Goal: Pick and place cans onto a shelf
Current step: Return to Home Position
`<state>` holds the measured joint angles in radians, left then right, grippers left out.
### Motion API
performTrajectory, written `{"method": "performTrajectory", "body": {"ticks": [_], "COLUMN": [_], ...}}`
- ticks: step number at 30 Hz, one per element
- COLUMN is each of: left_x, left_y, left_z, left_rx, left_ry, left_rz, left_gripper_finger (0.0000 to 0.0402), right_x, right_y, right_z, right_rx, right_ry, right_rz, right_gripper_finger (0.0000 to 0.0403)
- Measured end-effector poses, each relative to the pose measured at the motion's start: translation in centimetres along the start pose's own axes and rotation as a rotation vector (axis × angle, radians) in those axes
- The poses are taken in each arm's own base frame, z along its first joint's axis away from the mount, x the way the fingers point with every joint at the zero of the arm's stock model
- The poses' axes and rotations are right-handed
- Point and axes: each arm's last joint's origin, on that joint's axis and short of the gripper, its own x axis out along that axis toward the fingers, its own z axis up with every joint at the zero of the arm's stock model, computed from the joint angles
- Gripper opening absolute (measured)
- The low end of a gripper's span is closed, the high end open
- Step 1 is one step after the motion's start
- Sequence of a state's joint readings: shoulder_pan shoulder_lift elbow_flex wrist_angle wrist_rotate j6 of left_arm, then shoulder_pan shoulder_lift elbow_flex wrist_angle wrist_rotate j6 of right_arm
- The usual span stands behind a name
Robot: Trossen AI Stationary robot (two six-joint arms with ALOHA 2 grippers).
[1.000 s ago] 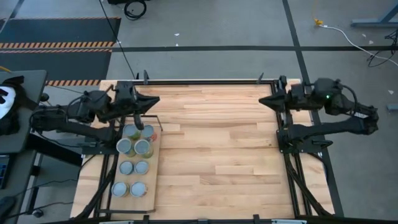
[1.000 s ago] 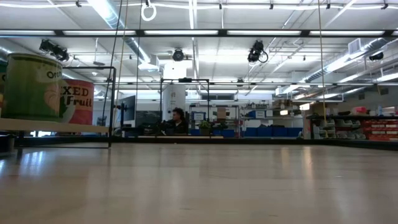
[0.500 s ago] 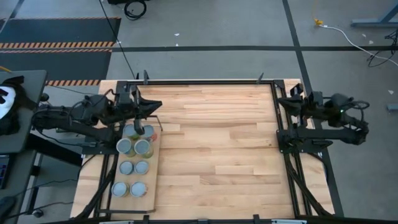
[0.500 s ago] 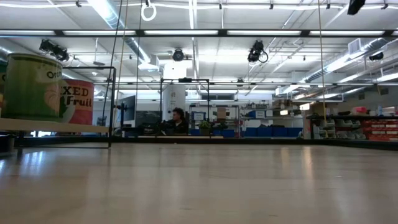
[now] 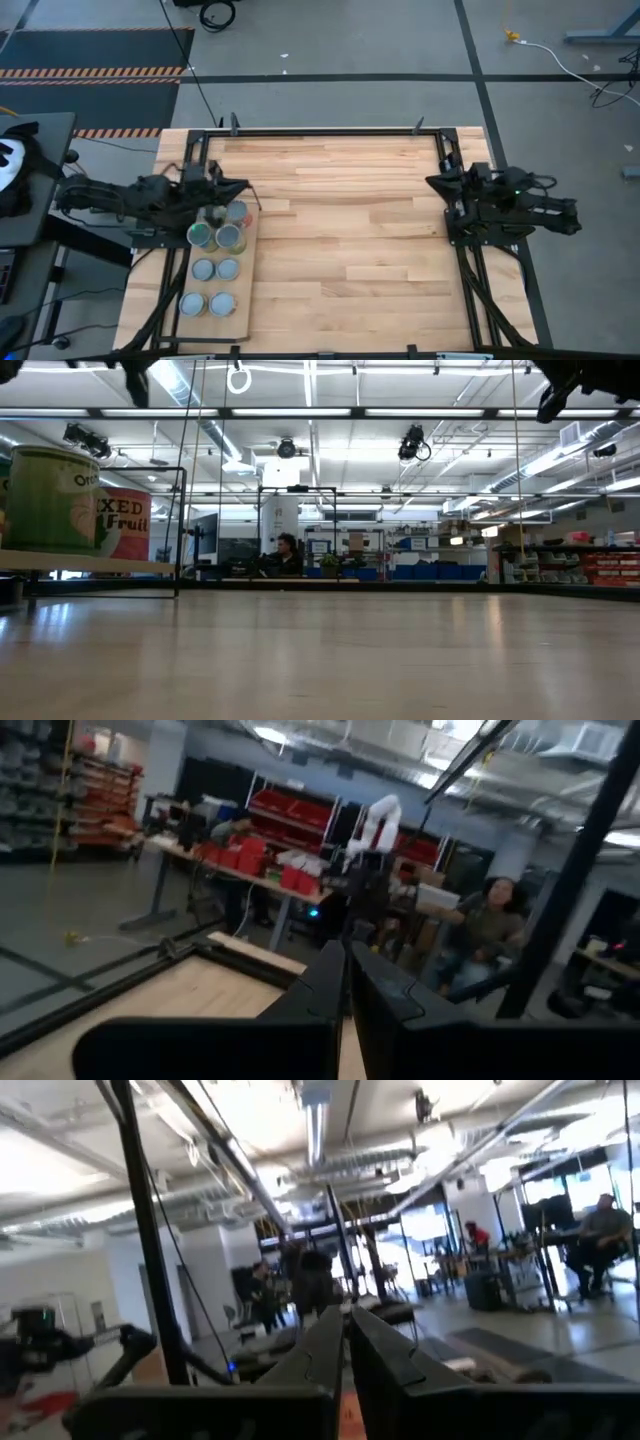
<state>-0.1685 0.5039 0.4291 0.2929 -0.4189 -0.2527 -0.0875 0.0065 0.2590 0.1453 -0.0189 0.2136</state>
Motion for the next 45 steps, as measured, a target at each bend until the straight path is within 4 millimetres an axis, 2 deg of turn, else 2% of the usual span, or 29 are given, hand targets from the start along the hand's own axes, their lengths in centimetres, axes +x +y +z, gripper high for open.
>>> {"method": "performTrajectory", "body": {"ticks": [8,14,17,22,26,29,34,37,41,45], "left_x": [-5.2,-7.0,-7.2,-7.0,-6.4,-6.2,-6.5,-6.7,-6.7,-6.3], "left_y": [1.3,1.7,1.7,1.7,1.9,2.4,3.0,2.9,2.9,2.9], "left_z": [1.5,2.3,2.4,2.0,-0.1,-2.3,-4.4,-4.0,-4.2,-4.9], "left_rx": [0.009,0.034,0.053,0.070,0.080,0.062,-0.020,-0.026,-0.025,-0.039], "left_ry": [-0.011,-0.082,-0.090,-0.148,-0.280,-0.294,-0.409,-0.445,-0.431,-0.336], "left_rz": [-0.176,-0.286,-0.301,-0.302,-0.330,-0.340,-0.378,-0.415,-0.423,-0.425], "left_gripper_finger": [0.0025,0.0025,0.0025,0.0025,0.0025,0.0025,0.0025,0.0025,0.0025,0.0025], "right_x": [0.1,0.1,0.1,0.1,0.0,-0.2,-0.3,-0.3,-0.3,-0.4], "right_y": [-0.8,-1.0,-1.0,-0.9,-0.8,-0.8,-0.6,-0.5,-0.7,-1.0], "right_z": [-3.7,-4.4,-4.3,-4.4,-4.9,-5.4,-5.5,-5.7,-6.7,-8.0], "right_rx": [0.016,0.114,0.116,0.090,0.028,-0.007,0.032,0.052,0.086,0.106], "right_ry": [0.143,0.128,0.098,0.074,-0.021,-0.063,-0.038,-0.013,0.091,0.234], "right_rz": [-0.023,-0.052,-0.066,0.007,0.088,0.138,0.209,0.246,0.222,0.184], "right_gripper_finger": [0.0029,0.0028,0.0028,0.0027,0.0027,0.0027,0.0027,0.0027,0.0027,0.0027]}}
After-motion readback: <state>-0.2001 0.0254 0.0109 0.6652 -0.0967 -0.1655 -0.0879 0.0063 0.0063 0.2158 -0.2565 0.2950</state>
